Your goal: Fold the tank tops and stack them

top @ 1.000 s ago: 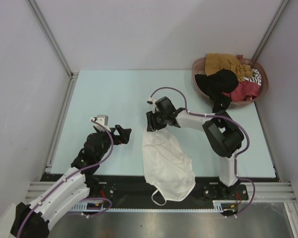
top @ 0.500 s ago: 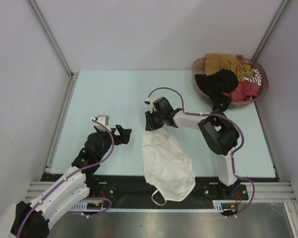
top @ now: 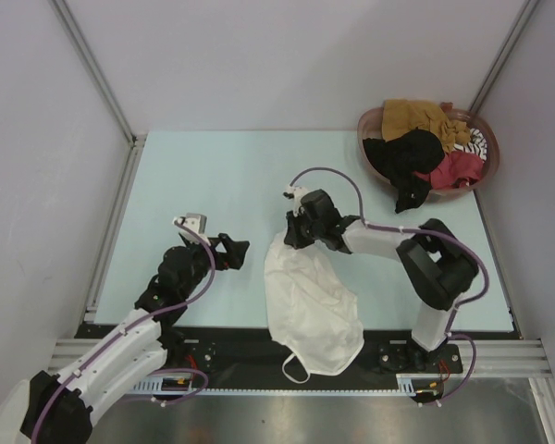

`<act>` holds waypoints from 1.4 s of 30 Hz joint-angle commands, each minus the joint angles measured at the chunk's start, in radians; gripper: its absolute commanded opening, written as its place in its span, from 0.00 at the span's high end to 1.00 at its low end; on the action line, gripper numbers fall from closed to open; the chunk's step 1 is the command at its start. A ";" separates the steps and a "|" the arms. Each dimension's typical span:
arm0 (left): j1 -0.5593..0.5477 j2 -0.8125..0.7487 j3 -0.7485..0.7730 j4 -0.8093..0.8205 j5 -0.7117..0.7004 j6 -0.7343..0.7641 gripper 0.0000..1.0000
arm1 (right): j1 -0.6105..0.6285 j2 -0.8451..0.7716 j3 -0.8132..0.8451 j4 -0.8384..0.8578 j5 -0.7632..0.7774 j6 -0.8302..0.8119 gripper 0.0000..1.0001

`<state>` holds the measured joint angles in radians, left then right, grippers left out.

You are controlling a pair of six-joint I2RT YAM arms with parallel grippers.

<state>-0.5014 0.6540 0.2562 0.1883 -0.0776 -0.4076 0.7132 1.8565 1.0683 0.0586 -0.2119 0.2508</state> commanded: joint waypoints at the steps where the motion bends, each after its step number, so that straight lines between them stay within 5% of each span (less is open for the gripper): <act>1: 0.004 0.039 0.015 0.079 0.094 0.030 0.00 | -0.033 -0.180 -0.056 0.076 0.080 0.016 1.00; 10: -0.025 0.252 0.081 0.146 0.268 0.052 0.01 | -0.381 -0.439 -0.298 0.224 -0.058 0.241 1.00; 22: -0.204 0.395 0.164 0.166 0.409 0.131 0.00 | -0.406 -0.456 -0.326 0.242 -0.090 0.254 1.00; 27: -0.311 0.375 0.167 0.016 0.306 -0.182 0.11 | -0.406 -0.453 -0.337 0.241 -0.060 0.254 1.00; 32: -0.592 0.297 0.187 -0.180 -0.056 -0.470 0.11 | -0.402 -0.457 -0.349 0.254 -0.047 0.258 1.00; 35: -0.605 0.335 0.183 -0.251 -0.032 -0.623 0.24 | -0.402 -0.453 -0.357 0.264 -0.043 0.260 1.00; 36: -0.606 0.352 0.167 -0.225 -0.015 -0.654 0.36 | -0.402 -0.456 -0.361 0.271 -0.044 0.262 1.00; 42: -0.641 0.423 0.084 -0.084 -0.005 -0.855 0.35 | -0.399 -0.462 -0.378 0.285 -0.037 0.258 1.00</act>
<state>-1.1233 1.0515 0.3656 0.0406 -0.0547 -1.0832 0.3088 1.4227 0.6983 0.2848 -0.2676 0.5049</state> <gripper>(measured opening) 0.647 0.009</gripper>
